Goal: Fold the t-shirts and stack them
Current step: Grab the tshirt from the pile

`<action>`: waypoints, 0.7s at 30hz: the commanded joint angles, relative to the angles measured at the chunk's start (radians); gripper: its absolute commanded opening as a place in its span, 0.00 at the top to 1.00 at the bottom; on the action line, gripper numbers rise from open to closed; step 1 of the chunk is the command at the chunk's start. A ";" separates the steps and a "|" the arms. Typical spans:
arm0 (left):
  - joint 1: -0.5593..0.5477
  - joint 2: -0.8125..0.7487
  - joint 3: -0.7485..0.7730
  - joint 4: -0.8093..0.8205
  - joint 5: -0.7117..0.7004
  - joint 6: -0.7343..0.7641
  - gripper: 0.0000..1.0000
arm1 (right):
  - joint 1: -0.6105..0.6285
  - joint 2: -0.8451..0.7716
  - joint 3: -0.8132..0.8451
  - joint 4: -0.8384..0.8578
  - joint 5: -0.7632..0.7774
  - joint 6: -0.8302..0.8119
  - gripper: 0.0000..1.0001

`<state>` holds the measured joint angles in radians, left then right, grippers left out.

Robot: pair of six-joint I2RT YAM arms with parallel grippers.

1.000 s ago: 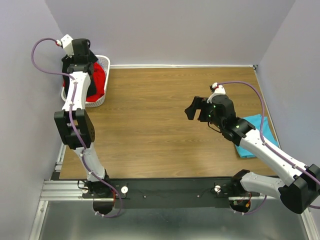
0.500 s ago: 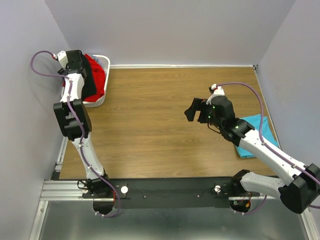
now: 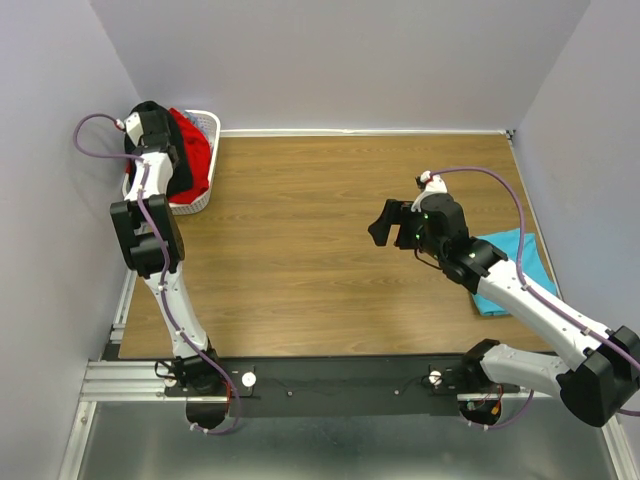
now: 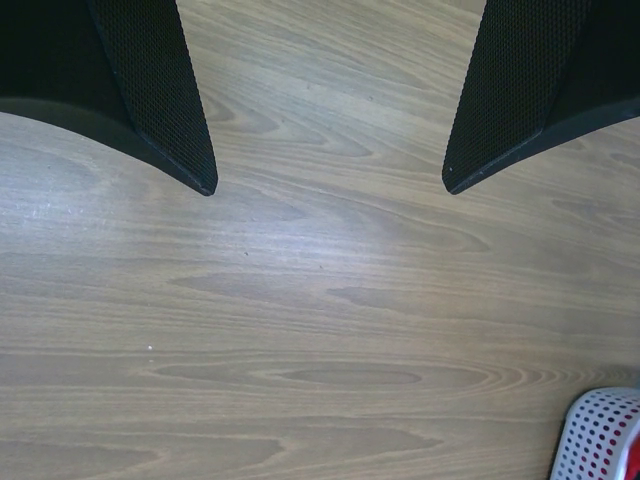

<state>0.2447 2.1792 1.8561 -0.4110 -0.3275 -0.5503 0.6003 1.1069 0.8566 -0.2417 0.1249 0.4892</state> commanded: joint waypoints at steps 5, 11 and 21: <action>0.004 -0.041 0.040 -0.006 0.045 0.001 1.00 | -0.002 0.002 -0.011 -0.021 -0.030 0.006 0.00; 0.002 -0.140 0.087 -0.025 0.045 0.036 1.00 | 0.000 0.016 0.004 -0.021 -0.044 0.012 0.00; -0.005 -0.389 0.137 0.027 0.244 0.101 1.00 | 0.000 0.074 0.074 -0.022 -0.034 -0.001 0.00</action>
<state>0.2447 1.9079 1.9427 -0.4484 -0.2096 -0.4942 0.6003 1.1549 0.8734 -0.2451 0.0990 0.4969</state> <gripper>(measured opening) 0.021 0.998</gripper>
